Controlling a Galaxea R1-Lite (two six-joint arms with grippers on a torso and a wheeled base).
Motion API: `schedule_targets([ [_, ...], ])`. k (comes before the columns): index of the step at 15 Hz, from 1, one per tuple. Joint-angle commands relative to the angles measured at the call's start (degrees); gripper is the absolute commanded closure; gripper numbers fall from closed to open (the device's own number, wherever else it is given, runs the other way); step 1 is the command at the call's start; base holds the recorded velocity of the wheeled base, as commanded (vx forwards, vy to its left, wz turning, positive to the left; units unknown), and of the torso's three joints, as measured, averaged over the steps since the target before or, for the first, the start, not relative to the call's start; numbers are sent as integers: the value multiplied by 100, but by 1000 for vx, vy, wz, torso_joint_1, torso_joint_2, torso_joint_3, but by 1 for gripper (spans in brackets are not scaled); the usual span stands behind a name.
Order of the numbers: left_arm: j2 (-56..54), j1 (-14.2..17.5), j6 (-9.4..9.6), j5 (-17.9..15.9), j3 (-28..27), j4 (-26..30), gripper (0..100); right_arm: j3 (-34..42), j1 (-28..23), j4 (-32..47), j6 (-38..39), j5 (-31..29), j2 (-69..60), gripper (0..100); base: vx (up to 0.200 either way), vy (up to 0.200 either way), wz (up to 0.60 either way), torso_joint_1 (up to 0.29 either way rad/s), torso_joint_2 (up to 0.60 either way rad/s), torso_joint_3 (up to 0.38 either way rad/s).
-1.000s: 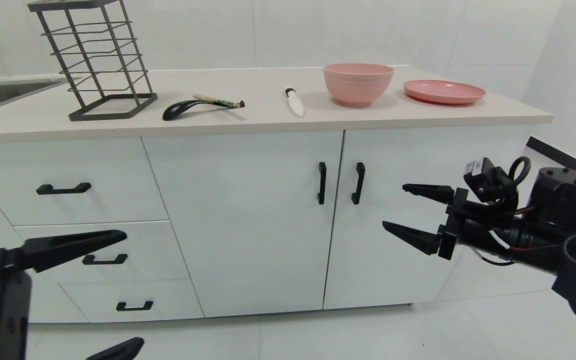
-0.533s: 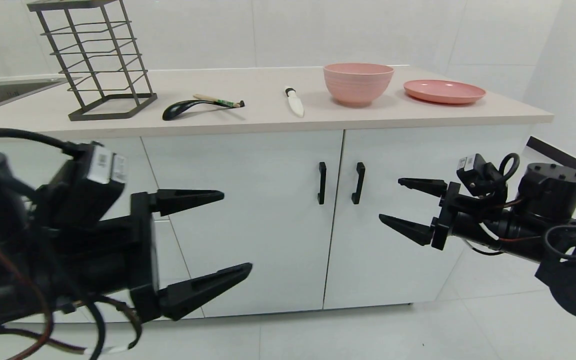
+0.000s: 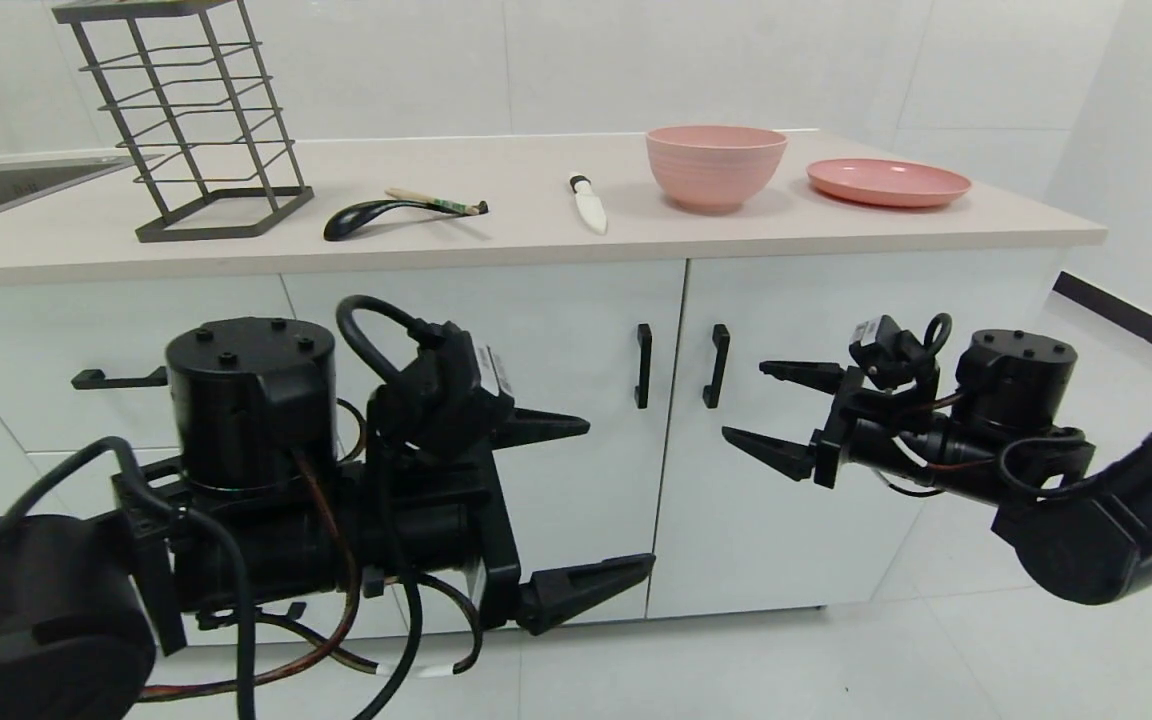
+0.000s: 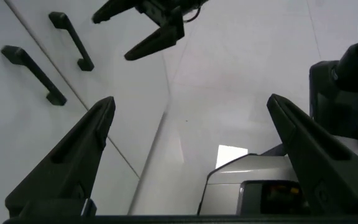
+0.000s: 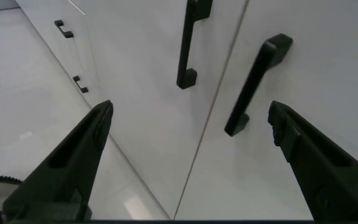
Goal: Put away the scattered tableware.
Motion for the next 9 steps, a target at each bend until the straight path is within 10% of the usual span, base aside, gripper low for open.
schedule_targets([
  [1,325,-99,6,8,-167,-18,0,-298,112,3,0,3,341,0,0,0,0,0,0,0],
  [9,993,-125,-3,553,-606,-757,0,-790,7,-85,27,-6,745,0,0,0,0,0,0,0],
])
